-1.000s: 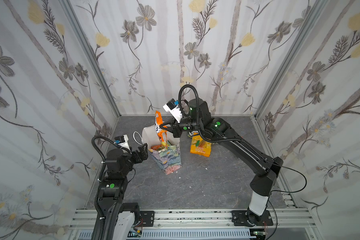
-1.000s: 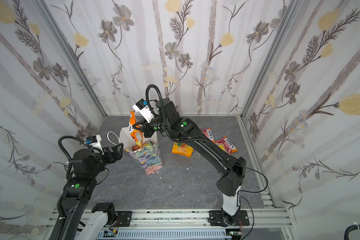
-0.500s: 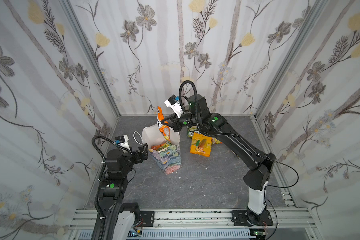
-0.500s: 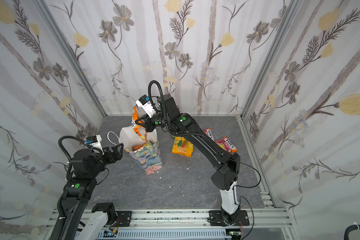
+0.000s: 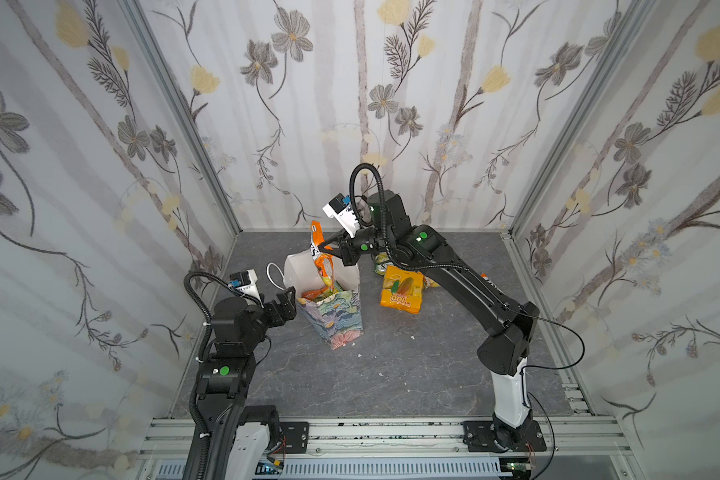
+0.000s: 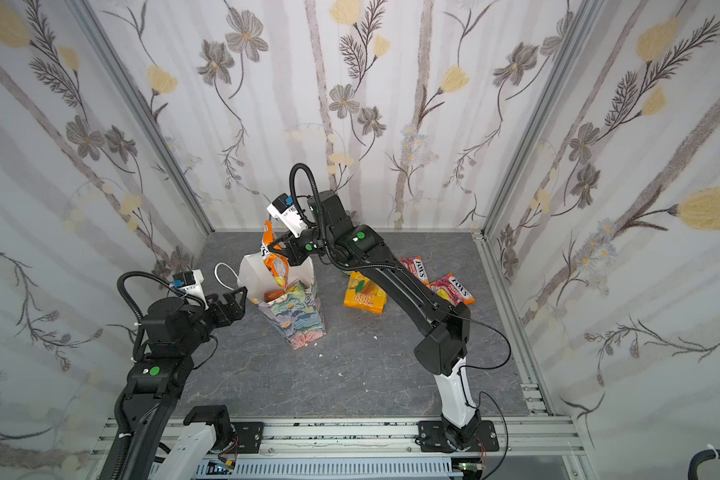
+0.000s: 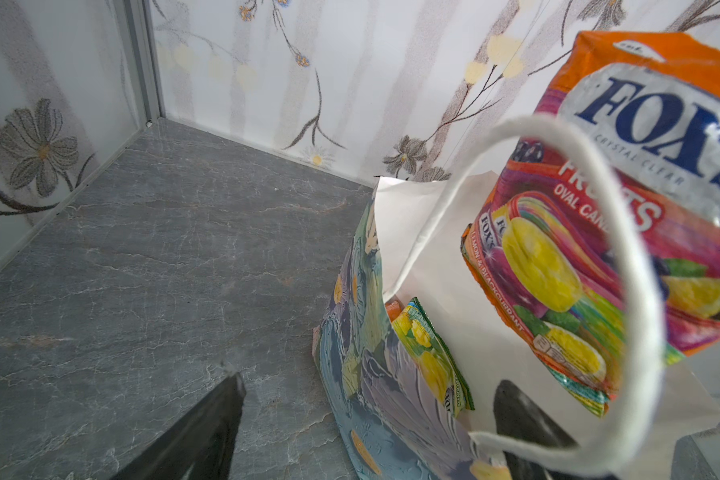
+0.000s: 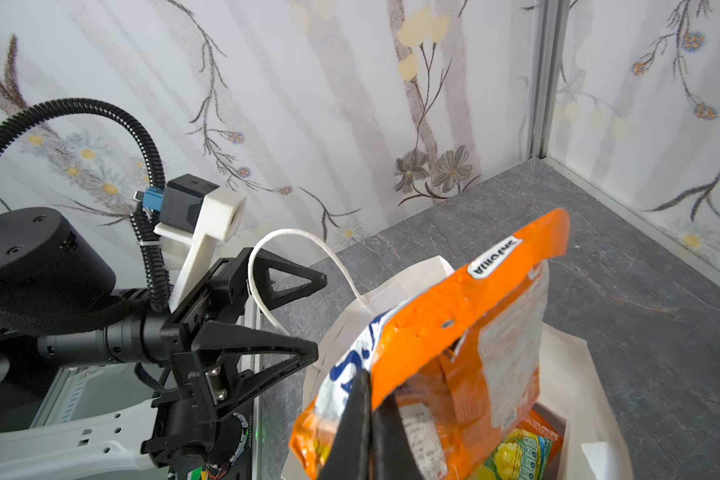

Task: Place the snacks into the paper bag
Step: 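Carry the orange packet over the paper bag opening, then lower the orange packet into the bag and open the right gripper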

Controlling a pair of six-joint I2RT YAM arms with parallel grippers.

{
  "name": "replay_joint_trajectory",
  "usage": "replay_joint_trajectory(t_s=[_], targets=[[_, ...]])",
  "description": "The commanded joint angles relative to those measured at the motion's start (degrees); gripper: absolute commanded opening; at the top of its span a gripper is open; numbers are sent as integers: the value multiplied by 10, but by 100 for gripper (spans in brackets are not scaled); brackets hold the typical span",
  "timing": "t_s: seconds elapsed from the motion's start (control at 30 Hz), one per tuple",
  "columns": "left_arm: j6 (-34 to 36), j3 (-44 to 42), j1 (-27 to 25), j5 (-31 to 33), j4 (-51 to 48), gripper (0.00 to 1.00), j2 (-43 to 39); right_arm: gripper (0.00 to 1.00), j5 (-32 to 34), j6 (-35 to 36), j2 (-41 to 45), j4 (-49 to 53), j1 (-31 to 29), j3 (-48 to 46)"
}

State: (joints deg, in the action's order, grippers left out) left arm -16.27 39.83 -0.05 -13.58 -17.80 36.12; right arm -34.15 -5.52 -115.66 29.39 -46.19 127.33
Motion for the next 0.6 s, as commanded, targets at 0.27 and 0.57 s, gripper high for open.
replay_joint_trajectory(t_s=[0.27,0.57], targets=[[2,0,0,-5,15,93,0,0,30,25,-5,-3,-4,6],[2,-1,1,-4,14,93,0,18,91,43,10,22,-23,-1]])
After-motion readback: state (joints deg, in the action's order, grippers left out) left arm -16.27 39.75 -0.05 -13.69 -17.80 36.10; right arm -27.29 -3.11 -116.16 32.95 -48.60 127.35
